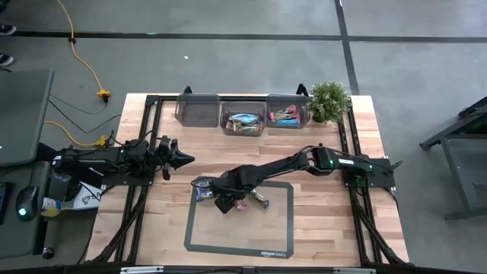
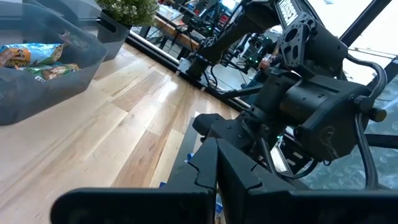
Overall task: Pick and place Granola Bars by type
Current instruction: Put the red granola bar into the right black bin
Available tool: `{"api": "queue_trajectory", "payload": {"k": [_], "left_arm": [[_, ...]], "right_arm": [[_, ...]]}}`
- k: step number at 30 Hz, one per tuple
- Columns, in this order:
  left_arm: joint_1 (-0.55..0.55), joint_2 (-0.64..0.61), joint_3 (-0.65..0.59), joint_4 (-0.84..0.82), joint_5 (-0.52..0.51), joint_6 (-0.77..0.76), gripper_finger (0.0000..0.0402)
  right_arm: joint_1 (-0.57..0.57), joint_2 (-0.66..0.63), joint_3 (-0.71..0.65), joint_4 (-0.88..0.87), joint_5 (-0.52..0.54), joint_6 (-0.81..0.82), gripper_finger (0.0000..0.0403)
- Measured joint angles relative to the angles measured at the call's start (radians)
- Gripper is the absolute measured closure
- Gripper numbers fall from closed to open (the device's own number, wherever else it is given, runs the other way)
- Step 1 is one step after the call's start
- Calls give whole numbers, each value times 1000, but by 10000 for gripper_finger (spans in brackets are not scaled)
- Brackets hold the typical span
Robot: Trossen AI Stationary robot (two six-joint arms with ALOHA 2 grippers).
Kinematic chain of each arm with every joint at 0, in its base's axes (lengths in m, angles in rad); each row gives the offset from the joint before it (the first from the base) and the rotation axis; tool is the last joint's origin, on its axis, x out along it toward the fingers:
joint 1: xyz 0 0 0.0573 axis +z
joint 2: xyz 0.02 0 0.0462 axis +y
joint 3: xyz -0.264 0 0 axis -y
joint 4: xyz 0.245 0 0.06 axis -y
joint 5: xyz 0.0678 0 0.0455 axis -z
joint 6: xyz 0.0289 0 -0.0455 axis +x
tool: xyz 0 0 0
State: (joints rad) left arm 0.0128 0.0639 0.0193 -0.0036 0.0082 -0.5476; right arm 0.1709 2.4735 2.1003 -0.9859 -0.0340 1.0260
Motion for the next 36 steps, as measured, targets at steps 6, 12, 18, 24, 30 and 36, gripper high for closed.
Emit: {"api": "queue_trajectory", "payload": {"k": [6, 12, 18, 24, 30, 36], "left_arm": [[0, 0, 0, 0, 0, 0, 401], [0, 0, 0, 0, 0, 0, 401], [0, 0, 0, 0, 0, 0, 401], [0, 0, 0, 0, 0, 0, 401], [0, 0, 0, 0, 0, 0, 401], [0, 0, 0, 0, 0, 0, 401]], "right_arm": [[-1, 34, 2, 0, -53, -4, 141], [-1, 35, -1, -3, -47, -5, 175], [-2, 35, -2, -1, -59, -12, 193], [-2, 35, -3, 4, -67, -13, 199], [-1, 35, -3, 10, -75, -8, 199], [-2, 35, -3, 13, -88, -6, 199]]}}
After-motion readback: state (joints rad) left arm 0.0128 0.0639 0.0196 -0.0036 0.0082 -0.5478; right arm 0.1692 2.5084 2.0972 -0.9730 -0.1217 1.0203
